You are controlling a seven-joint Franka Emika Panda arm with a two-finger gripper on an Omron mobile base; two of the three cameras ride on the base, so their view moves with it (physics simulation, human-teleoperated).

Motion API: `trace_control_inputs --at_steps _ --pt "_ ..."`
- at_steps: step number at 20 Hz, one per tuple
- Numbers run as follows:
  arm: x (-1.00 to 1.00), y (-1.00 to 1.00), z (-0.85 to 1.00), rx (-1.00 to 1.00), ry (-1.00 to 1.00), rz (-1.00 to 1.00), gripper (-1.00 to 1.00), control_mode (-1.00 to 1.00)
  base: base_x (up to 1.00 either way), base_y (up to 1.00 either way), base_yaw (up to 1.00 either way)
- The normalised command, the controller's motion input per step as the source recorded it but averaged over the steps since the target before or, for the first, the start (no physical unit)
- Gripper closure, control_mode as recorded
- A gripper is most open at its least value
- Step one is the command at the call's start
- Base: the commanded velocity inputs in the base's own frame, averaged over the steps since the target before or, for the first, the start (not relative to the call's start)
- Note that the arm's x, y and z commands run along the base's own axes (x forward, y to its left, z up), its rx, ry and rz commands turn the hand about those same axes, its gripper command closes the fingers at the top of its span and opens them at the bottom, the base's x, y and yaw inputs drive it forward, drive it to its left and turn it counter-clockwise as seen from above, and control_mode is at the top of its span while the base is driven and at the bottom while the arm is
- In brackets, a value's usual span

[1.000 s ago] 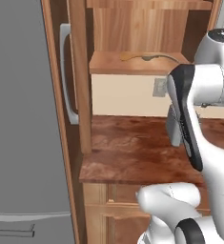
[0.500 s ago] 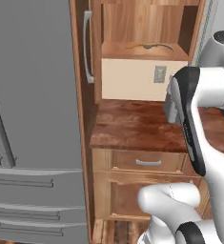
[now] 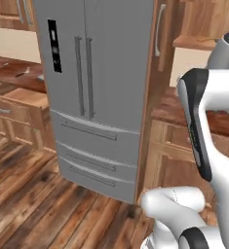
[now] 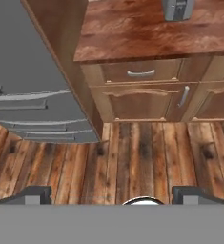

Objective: Organize the utensils by type. Pick up the wooden spoons from the counter and place them in the open cabinet. Then pick up the metallic utensils from the counter and place them in the open drawer.

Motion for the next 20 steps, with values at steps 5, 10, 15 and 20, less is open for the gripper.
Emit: trace_control_inputs --at_steps 5,10,15,20 --pt "0.0 0.0 0.0 0.0 0.0 0.0 -1.0 1.0 -0.58 0.88 0.51" --pt "0.0 0.0 0.0 0.0 0.0 0.0 -1.0 1.0 0.21 1.0 0.08" --pt "0.0 0.0 0.0 0.0 0.0 0.0 -1.0 1.0 0.66 0.99 -0.09" --pt "0.0 0.0 0.0 0.0 0.0 0.0 -1.0 1.0 0.7 0.97 -0.1"
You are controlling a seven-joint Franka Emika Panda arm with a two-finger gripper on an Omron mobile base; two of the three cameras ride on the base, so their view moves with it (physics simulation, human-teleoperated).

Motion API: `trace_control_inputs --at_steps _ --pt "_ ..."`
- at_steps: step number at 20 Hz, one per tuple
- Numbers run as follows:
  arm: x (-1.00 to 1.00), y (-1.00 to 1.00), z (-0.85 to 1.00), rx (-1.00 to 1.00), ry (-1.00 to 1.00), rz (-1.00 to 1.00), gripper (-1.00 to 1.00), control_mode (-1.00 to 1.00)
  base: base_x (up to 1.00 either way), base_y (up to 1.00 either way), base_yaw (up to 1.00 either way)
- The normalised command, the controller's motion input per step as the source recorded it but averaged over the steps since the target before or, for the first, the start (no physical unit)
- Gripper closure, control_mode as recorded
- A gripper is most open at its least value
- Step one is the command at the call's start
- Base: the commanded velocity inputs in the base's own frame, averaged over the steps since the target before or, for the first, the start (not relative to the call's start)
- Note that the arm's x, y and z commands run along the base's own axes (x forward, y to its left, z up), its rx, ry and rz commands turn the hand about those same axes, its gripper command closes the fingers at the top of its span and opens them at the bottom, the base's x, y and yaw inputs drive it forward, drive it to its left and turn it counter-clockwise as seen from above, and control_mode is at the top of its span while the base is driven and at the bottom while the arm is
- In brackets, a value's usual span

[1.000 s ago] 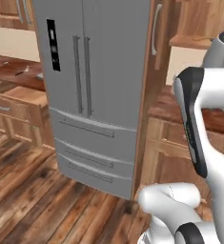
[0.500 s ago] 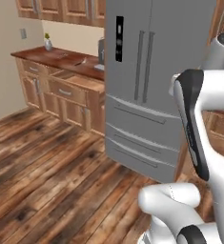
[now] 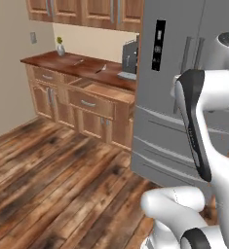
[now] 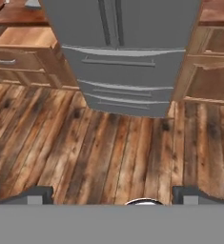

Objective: Organize the utensils by type. Pick up the wooden spoons from the counter and place them in the open cabinet. Then pick up the metallic utensils from the counter and place them in the open drawer.

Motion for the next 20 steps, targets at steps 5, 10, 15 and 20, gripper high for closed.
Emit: trace_control_inputs --at_steps 5,10,15,20 --pt "0.0 0.0 0.0 0.0 0.0 0.0 -1.0 1.0 0.68 0.99 -0.06" --pt "0.0 0.0 0.0 0.0 0.0 0.0 -1.0 1.0 0.68 0.99 -0.07" --pt "0.0 0.0 0.0 0.0 0.0 0.0 -1.0 1.0 0.73 0.92 -0.17" --pt "0.0 0.0 0.0 0.0 0.0 0.0 -1.0 1.0 0.74 0.84 -0.25"
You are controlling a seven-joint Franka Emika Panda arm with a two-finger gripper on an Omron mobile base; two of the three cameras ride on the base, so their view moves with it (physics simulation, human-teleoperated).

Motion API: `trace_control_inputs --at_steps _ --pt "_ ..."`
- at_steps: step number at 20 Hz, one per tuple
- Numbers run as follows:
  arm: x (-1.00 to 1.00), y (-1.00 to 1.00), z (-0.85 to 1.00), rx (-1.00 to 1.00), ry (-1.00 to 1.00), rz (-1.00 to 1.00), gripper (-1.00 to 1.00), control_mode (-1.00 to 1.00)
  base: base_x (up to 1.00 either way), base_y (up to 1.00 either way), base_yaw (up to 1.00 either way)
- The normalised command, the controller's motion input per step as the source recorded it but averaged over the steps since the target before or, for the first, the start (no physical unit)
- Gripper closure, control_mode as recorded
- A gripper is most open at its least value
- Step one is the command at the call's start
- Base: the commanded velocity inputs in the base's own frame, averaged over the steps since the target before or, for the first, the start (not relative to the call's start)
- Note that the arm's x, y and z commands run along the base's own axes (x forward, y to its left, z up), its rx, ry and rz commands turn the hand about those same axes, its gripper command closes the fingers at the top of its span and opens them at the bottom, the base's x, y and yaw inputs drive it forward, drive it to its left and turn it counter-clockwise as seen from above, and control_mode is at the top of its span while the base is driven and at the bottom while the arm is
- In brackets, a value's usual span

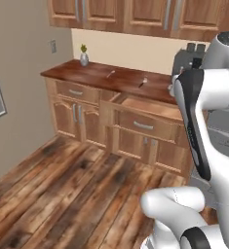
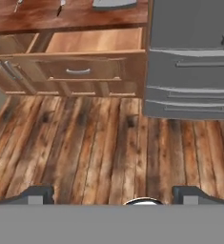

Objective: Organize the utensils by type. Pick up the wooden spoons from the counter and place them in the open cabinet. Then pick up the metallic utensils from the counter and place them in the open drawer.

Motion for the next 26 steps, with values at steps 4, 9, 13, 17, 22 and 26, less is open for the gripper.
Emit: trace_control_inputs --at_steps 4,9,13,17,22,26 --pt "0.0 0.0 0.0 0.0 0.0 0.0 -1.0 1.0 0.74 0.72 -0.4" --pt "0.0 0.0 0.0 0.0 0.0 0.0 -1.0 1.0 0.72 0.71 -0.41" --pt "0.0 0.0 0.0 0.0 0.0 0.0 -1.0 1.0 0.72 0.7 -0.43" --pt "0.0 0.0 0.0 0.0 0.0 0.0 -1.0 1.0 0.71 0.64 -0.51" --pt "0.0 0.0 0.0 0.0 0.0 0.0 -1.0 1.0 0.61 0.65 -0.56" --pt "0.0 0.0 0.0 0.0 0.0 0.0 -1.0 1.0 0.52 0.72 -0.52"
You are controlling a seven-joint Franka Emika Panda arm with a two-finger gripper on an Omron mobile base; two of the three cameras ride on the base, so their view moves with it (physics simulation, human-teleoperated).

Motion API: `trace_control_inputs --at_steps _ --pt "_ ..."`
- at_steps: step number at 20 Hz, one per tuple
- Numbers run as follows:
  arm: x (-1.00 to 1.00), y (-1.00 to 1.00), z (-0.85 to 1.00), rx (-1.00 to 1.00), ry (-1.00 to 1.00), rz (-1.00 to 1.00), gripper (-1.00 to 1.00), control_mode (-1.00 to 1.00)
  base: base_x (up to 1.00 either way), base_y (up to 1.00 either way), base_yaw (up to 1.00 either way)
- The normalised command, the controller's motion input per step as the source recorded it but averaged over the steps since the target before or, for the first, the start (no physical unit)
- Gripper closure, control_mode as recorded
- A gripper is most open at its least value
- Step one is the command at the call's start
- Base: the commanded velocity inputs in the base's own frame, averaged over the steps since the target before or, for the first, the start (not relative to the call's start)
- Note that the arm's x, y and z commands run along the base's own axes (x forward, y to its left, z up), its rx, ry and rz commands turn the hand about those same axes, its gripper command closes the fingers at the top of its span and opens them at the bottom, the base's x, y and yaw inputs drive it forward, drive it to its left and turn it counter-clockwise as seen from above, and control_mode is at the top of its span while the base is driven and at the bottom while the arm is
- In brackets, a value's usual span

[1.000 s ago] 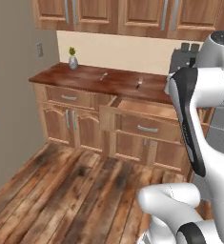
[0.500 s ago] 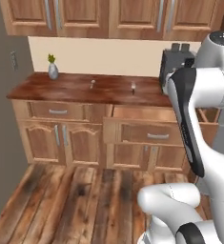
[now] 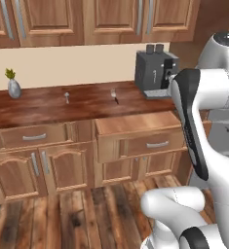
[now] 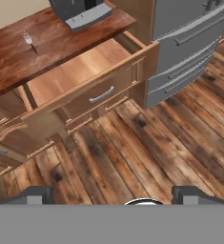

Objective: Organize the utensils by type. Pick up the wooden spoons from the counter and place them in the open cabinet. Then pick up the metallic utensils from the counter and place them in the open drawer.

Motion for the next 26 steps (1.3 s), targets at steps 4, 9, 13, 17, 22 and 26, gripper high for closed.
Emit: trace_control_inputs --at_steps 4,9,13,17,22,26 --pt "0.0 0.0 0.0 0.0 0.0 0.0 -1.0 1.0 0.4 0.94 -0.25" --pt "0.0 0.0 0.0 0.0 0.0 0.0 -1.0 1.0 0.1 1.0 0.06" --pt "0.0 0.0 0.0 0.0 0.0 0.0 -1.0 1.0 0.41 0.79 0.04" --pt "0.0 0.0 0.0 0.0 0.0 0.0 -1.0 1.0 0.55 0.64 -0.18" --pt "0.0 0.0 0.0 0.0 0.0 0.0 -1.0 1.0 0.44 0.79 -0.27" --pt "0.0 0.0 0.0 0.0 0.0 0.0 -1.0 1.0 0.41 0.79 -0.44"
